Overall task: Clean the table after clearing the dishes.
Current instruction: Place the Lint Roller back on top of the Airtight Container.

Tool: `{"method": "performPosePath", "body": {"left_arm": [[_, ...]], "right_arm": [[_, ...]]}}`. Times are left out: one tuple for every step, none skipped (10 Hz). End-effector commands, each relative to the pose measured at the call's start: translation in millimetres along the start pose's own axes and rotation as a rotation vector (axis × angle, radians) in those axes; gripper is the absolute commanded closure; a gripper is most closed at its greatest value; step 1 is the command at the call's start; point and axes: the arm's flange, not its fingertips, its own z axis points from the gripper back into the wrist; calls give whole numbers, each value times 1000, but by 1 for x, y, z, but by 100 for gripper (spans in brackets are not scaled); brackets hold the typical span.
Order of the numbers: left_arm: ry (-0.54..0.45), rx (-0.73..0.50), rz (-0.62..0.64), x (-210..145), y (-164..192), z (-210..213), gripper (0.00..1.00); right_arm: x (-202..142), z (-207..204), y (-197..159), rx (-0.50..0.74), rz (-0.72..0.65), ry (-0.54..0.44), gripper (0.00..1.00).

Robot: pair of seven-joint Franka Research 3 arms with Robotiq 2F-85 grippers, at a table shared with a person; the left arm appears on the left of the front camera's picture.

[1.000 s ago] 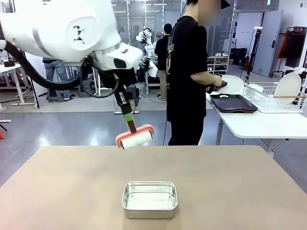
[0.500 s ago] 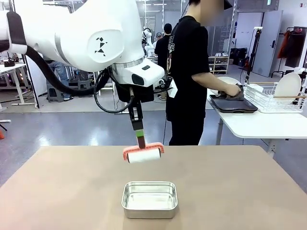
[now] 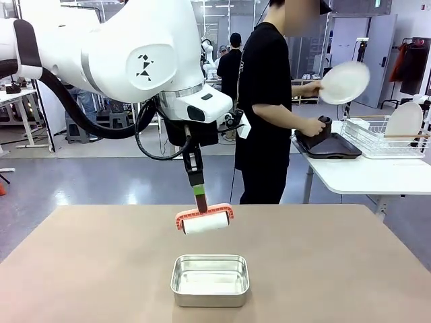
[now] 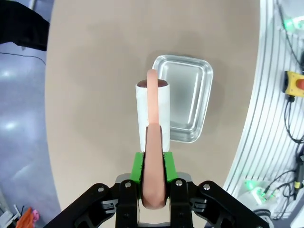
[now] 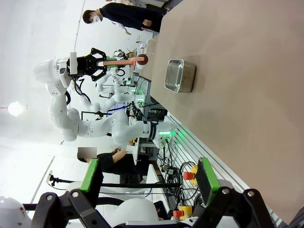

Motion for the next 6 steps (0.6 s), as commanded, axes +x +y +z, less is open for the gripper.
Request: {"method": "performPosePath", "body": {"left_arm": [[-16,-41,-40,-6,-3,-12,79],[-11,-77,-60,-10,-10,-27,79],[10,-101,-88,-13,-15,-36,79],[0,-102,-118,-15,-21,-42,79],[-18,-116,-132,-15,-23,-46,79],[-23,-130,-144,-14,-25,-54,79]], "right_arm": [[-1,0,4,-2,2,-2,0],[-1,0,4,-2,2,-2,0],[-1,0,4,-2,2,-2,0],[-1,0,4,-2,2,-2,0],[-1,0,4,-2,2,-2,0],[-1,0,4,-2,2,-2,0]]}}
